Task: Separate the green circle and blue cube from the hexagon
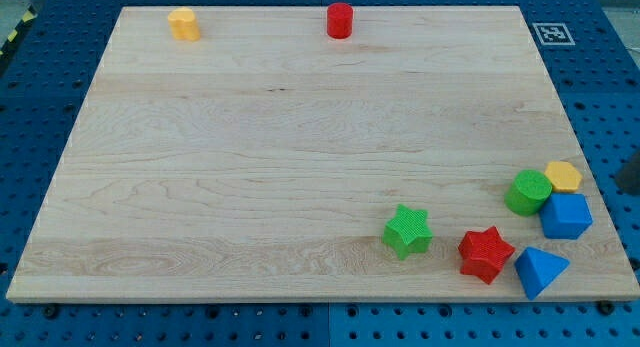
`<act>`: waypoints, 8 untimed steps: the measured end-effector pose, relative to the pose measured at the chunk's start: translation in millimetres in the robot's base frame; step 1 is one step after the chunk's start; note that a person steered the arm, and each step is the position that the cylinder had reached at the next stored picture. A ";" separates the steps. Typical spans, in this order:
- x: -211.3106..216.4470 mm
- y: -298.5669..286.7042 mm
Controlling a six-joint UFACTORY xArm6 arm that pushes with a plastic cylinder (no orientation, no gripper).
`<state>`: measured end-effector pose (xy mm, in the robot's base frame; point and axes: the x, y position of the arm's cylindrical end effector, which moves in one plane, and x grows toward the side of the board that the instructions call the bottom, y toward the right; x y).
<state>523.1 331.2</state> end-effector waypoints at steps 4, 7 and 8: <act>52.4 -31.4; 40.8 -75.1; 28.0 -87.7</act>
<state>551.1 243.5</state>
